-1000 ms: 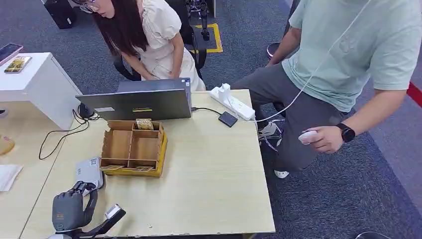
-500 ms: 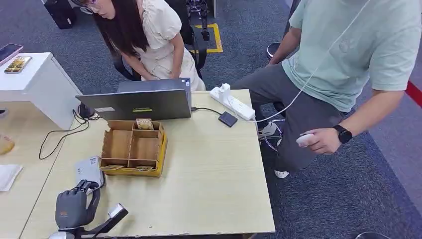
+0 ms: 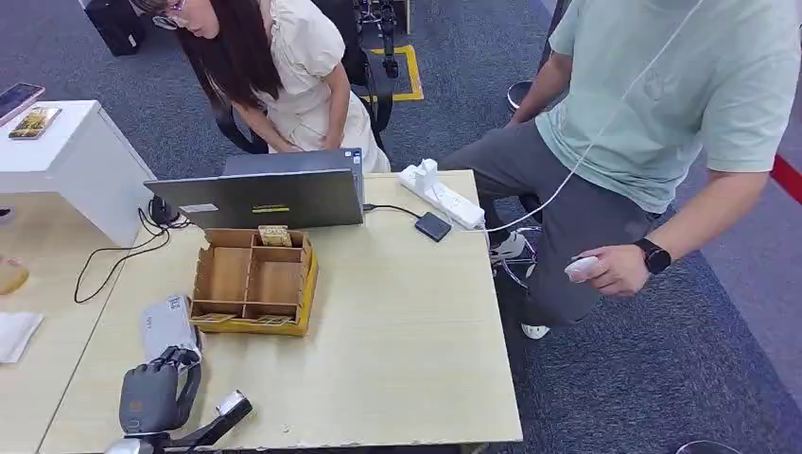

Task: Pass the card to the sensor for recognition and then transmit it.

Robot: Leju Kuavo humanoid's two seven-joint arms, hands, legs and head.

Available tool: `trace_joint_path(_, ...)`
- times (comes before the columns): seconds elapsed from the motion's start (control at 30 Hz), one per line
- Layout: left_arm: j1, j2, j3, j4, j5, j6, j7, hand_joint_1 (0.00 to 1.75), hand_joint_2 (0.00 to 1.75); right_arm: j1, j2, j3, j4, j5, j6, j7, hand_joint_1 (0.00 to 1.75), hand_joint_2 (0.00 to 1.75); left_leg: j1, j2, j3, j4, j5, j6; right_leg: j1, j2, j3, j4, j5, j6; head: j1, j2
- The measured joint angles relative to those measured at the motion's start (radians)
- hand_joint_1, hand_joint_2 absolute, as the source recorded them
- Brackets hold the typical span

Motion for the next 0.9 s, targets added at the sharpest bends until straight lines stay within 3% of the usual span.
trace_joint_path(0.17,-0.001,0.011,-0.017,0.034,0.001,0.0,0.023,1.75,1.75,0.0,0.0,-0.003,0.0,0.004,0.0,0.0,0.0,1.75,0.0,0.0,0.0,0.0,0.0,0.0,0.0,0.0,0.0,0.0,0.0,0.0,0.0,0.0)
trace_joint_path(0.9,-0.011,0.029,-0.027,0.055,0.018,0.0,0.023,1.75,1.75,-0.002,0.0,-0.004,0.0,0.013,0.0,-0.002,0.0,1.75,0.0,0.0,0.002,0.0,0.0,0.0,0.0,0.0,0.002,0.0,0.0,0.0,0.0,0.0)
